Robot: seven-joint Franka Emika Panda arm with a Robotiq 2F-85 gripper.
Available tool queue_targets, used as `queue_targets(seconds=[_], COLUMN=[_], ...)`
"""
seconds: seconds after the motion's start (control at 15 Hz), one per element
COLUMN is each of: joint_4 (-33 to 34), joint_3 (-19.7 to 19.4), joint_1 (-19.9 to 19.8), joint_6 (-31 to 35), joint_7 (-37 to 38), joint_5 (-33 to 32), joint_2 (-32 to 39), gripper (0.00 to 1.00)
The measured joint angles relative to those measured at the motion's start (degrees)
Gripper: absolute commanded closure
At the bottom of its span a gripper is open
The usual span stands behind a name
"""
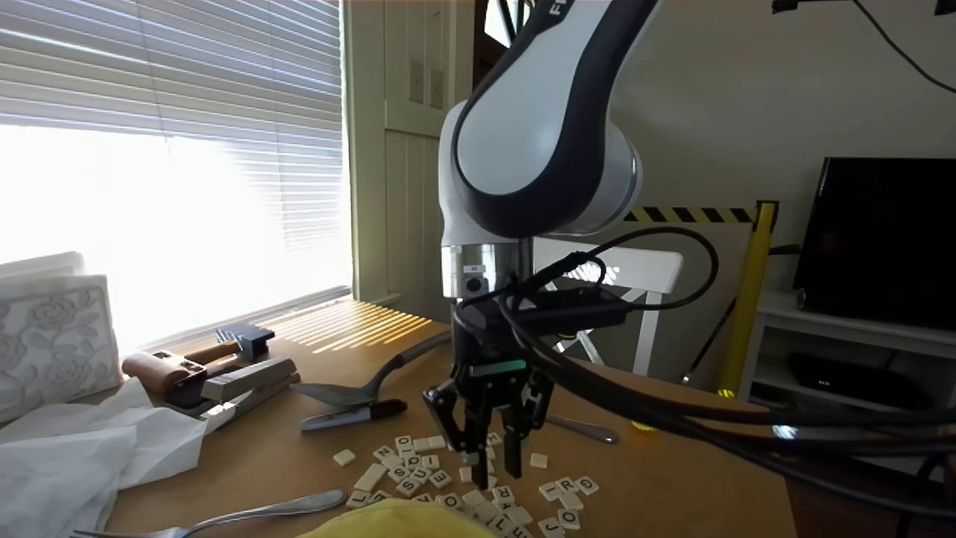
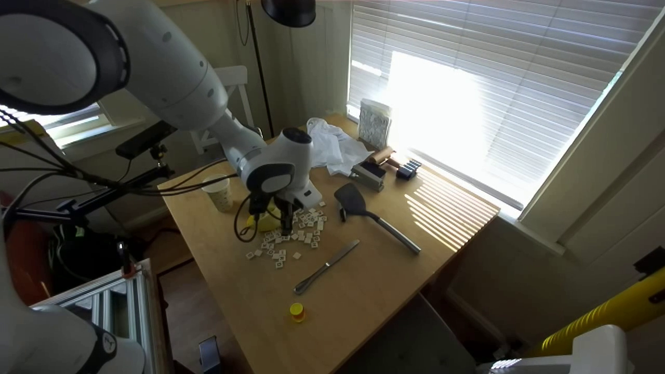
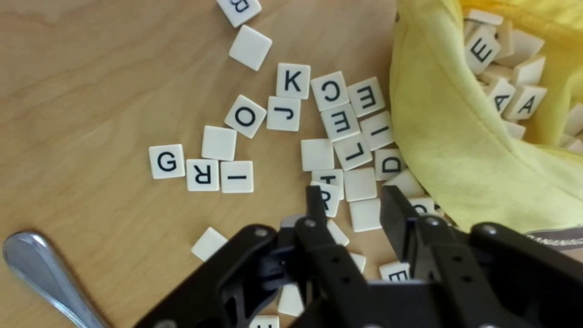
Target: Put one tile inside the banana purse.
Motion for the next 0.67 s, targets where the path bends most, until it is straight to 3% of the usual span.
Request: queue_targets(seconds=[0.27,0.33,0.4,0.67], joint_4=[-0.2,-0.2,-0.3,-0.5], joint_3=[-0.4,-0.5,-0.7,-1.0], joint_1=[0.1,0.2,0.2,0.2], joint_6=[-0.1,-0.1,-0.1,0.3], joint_7=[2.0,2.4,2.8,3.2], joint_5=[-0.4,-0.6,-0.8,-0.8], joint_2=[0.2,0.3,0.4,0.8], gripper=[0.62,0.64,0.73,0.64])
